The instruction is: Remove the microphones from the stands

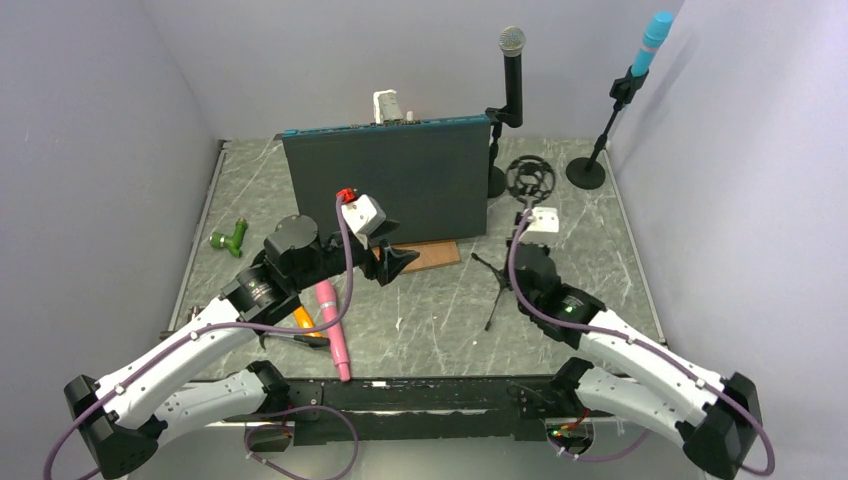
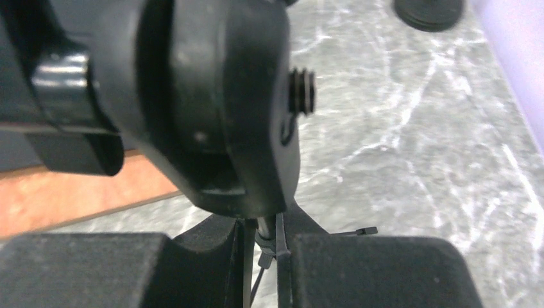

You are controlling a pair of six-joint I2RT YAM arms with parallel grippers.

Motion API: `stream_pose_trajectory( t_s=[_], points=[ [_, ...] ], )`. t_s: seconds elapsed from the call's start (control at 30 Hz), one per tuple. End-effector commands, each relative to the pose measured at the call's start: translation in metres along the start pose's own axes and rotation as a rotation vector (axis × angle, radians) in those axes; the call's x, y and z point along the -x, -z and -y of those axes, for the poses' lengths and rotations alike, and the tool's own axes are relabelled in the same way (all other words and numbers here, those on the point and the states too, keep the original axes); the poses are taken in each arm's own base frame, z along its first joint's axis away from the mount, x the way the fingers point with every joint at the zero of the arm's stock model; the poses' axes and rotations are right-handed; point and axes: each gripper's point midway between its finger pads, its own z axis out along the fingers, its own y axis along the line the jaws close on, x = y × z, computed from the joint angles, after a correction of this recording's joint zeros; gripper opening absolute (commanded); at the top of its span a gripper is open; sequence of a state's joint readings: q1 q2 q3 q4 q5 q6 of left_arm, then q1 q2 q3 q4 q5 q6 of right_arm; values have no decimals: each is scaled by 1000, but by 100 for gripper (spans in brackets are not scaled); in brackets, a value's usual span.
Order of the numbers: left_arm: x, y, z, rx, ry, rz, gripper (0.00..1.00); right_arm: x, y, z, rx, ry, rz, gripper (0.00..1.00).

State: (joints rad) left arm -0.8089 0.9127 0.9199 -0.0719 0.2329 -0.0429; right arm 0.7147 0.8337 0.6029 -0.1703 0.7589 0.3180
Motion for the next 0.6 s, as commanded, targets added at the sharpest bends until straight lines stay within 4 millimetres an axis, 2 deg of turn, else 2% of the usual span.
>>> stream_pose_trajectory(
  t_s=[0.0,0.1,0.23,0.33,0.43,0.47,0.57],
  points=[
    [10,1,0,6,-17,34,73,6,11,-51,90,-91,25,0],
    [9,0,0,8,-13,27,72,0,8,-66,78,-111,-5,0],
    [8,0,-1,12,-15,25,73,-4,2,-72,28,-138,-24,0],
    [8,0,-1,11,-14,24,72,-3,1,-83,58,-144,-34,1],
    [8,-1,0,6,-12,22,73,-4,5,-97,121,-147,-59,30],
    [7,-1,0,6,-12,21,73,-5,6,-99,136,-146,-68,34],
    [6,-3,0,4,-12,16,73,-10,18,-105,224,-124,-90,57]
  ],
)
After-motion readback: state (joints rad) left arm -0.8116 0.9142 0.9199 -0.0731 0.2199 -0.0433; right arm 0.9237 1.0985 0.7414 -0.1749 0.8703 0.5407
